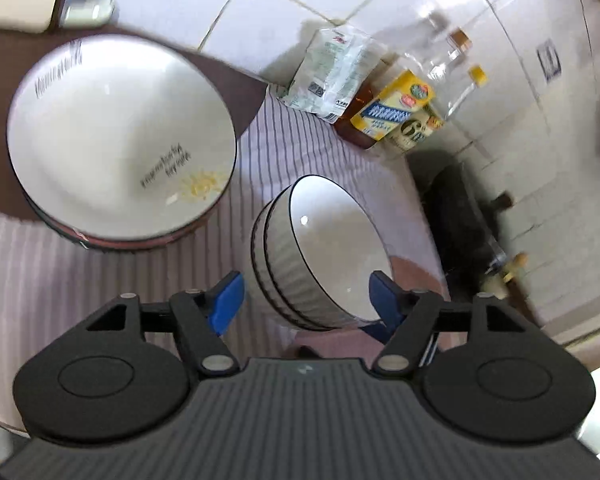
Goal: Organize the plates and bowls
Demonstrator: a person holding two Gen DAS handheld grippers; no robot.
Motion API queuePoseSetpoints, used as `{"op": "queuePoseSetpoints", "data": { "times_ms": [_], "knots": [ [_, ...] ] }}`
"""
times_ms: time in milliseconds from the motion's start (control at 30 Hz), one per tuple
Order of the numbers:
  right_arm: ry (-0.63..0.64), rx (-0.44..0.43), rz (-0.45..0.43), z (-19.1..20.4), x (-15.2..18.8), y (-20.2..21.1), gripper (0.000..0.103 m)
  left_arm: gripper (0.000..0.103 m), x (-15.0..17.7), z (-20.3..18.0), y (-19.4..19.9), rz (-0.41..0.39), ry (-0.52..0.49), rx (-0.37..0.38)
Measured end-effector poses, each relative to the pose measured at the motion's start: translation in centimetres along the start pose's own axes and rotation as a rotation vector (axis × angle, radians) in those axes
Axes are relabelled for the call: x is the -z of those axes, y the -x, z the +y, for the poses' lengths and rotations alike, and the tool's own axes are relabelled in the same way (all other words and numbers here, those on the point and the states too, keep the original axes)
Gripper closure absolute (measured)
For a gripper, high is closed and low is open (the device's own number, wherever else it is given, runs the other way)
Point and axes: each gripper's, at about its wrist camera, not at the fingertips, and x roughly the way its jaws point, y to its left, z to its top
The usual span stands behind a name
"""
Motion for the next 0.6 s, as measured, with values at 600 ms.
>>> {"op": "queuePoseSetpoints", "data": {
  "times_ms": [600],
  "knots": [
    [0.09, -0.035, -0.076, 2.1, -1.8, -4.5, 0.006, 0.059, -1.4, 2.0, -5.0, 0.011, 0.09, -0.059]
  ]
}}
